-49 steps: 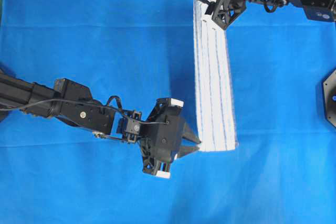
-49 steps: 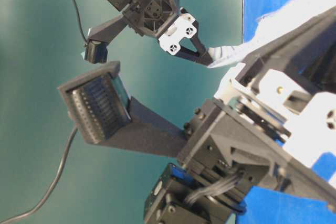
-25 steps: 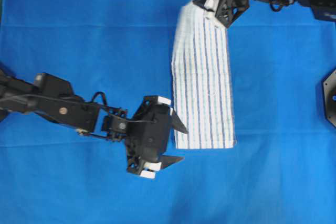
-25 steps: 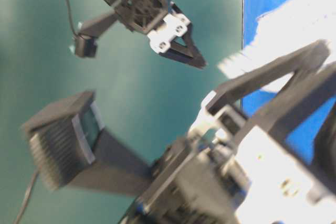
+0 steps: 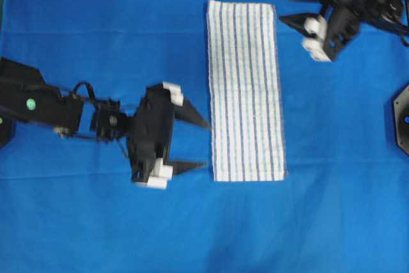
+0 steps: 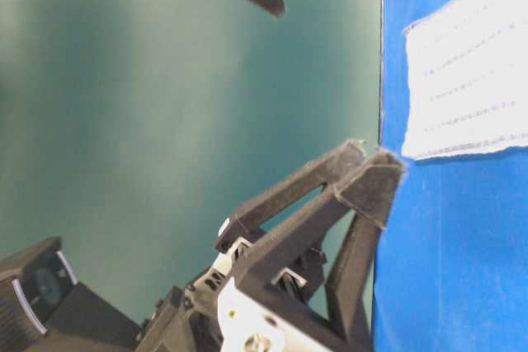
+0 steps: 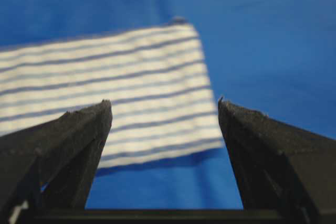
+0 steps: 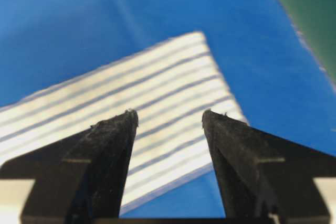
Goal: Fold the blue towel.
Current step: 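Lay the strip down, release both grippers and pull them back, then grasp the top corners of the vertical strip with both grippers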
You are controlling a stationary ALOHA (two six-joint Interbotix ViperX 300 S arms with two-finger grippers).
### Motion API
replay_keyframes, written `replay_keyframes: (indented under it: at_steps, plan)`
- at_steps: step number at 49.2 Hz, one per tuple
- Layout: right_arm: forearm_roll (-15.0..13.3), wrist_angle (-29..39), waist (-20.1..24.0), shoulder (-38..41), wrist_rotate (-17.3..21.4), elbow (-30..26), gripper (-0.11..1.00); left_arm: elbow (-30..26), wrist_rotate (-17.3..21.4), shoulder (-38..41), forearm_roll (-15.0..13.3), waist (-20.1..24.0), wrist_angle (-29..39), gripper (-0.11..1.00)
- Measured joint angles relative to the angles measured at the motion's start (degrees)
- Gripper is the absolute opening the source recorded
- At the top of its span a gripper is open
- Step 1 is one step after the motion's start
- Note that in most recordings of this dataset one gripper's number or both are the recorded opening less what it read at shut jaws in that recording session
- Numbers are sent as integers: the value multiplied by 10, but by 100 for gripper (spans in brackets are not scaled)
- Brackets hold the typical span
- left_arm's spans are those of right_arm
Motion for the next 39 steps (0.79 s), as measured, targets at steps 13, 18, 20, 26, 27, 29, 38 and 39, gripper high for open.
replay_keyframes:
  at_steps: [13,18,20,26,27,29,38,39]
  plan:
    - [15,3,77,-106,1,71,60,12,-4,-11,0,45,-2,76]
    - [19,11,99,-118,1,87,60,18,-9,-14,1,58,-2,76]
    - [20,12,103,-118,1,91,60,19,-9,-15,0,63,-2,76]
    - [20,16,105,-109,1,93,60,19,-9,-15,0,72,-2,76]
    - [20,16,105,-107,1,93,60,19,-9,-15,0,73,-2,76]
    - [20,15,105,-102,1,93,60,18,-9,-15,0,74,-3,76]
    - [18,2,103,-83,0,92,60,18,-10,-14,0,81,-3,76]
    - [18,-2,99,-81,0,92,60,17,-10,-14,0,83,-3,76]
